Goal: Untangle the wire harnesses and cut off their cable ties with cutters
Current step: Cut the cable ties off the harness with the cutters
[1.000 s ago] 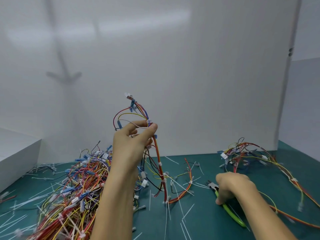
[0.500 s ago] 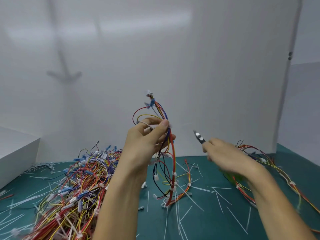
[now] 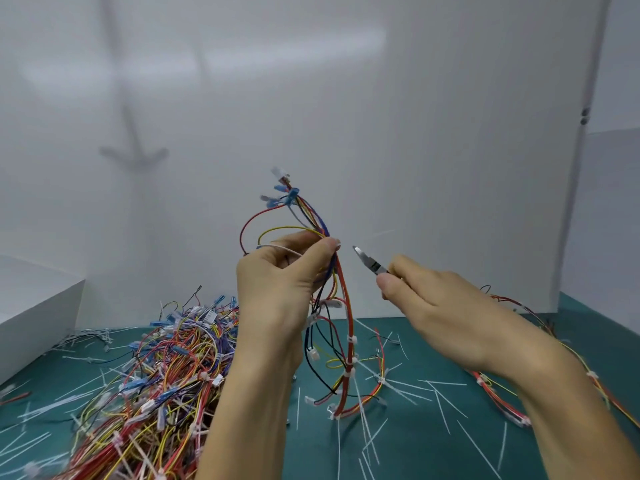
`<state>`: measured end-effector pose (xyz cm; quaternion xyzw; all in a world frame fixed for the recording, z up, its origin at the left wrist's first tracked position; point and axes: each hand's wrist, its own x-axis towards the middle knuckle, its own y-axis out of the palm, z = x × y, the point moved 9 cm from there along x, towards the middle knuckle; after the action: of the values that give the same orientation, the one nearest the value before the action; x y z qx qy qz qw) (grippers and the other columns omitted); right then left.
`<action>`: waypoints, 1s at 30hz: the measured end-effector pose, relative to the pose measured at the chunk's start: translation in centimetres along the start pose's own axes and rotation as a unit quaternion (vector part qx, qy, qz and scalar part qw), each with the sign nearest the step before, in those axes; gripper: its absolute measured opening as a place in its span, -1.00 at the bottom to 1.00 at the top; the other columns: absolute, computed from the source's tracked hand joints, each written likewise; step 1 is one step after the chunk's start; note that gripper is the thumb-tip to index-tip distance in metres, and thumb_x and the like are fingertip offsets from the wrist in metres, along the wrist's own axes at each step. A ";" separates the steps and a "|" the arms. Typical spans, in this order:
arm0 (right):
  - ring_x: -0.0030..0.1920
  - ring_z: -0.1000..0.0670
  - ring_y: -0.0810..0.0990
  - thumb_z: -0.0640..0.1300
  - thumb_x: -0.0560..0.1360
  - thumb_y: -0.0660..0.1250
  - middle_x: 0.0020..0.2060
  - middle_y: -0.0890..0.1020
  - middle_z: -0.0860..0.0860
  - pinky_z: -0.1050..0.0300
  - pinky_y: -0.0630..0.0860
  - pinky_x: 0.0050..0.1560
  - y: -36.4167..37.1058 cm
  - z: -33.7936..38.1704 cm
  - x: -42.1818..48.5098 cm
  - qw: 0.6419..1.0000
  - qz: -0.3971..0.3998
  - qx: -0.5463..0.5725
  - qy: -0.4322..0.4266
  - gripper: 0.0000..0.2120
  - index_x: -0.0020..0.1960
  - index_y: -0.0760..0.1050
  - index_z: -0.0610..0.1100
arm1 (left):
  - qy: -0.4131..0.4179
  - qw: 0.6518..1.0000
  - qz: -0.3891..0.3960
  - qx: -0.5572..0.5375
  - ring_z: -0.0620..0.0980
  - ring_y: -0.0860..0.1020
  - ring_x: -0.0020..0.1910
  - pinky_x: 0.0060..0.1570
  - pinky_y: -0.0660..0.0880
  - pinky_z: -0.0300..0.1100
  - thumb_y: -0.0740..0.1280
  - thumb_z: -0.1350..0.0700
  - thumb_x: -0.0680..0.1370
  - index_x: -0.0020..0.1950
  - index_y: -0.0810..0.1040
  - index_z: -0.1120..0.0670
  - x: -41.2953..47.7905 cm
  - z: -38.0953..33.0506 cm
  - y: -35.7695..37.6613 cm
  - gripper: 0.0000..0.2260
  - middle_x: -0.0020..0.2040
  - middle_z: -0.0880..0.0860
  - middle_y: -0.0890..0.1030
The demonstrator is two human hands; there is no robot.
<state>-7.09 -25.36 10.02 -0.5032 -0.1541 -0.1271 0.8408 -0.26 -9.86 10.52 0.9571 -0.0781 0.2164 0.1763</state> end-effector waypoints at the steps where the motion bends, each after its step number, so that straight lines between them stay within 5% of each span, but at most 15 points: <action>1: -0.36 0.18 0.37 0.22 0.57 -0.04 -0.38 0.44 0.06 0.27 0.33 -0.25 0.0 0.3 -0.1 1.000 0.002 0.003 -0.007 -0.65 -0.14 0.33 0.00 | 0.005 1.000 -0.009 -0.005 0.00 0.66 -0.28 -0.09 0.66 -0.12 0.50 0.26 0.43 -0.19 0.69 0.14 0.1 -0.1 -0.2 -0.96 -0.29 0.10 0.70; 11: -0.34 0.07 0.40 0.22 0.57 -0.07 -0.38 0.45 0.05 0.16 0.30 -0.32 -0.3 2.3 -0.4 0.999 -0.049 -0.015 -0.017 -0.64 -0.16 0.34 0.02 | 0.039 0.999 -0.018 -0.005 -0.05 0.66 -0.29 -0.19 0.60 -0.29 0.52 0.27 0.42 -0.16 0.69 0.14 -0.2 -0.8 -0.1 -0.93 -0.32 0.05 0.69; 30: -0.34 -0.03 0.45 0.17 0.60 0.00 -0.40 0.50 -0.02 -0.09 0.47 -0.20 -0.9 2.1 -0.4 0.997 -0.068 0.030 -0.007 -0.57 -0.25 0.41 -0.07 | 0.035 0.999 -0.004 0.002 -0.03 0.67 -0.26 -0.13 0.64 -0.24 0.52 0.26 0.41 -0.16 0.69 0.12 -0.5 -0.9 0.4 -0.93 -0.28 0.07 0.71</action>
<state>-8.09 -23.86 11.52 -0.4670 -0.1973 -0.1762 0.8438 -1.10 -9.92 11.18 0.9494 -0.0678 0.2496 0.1783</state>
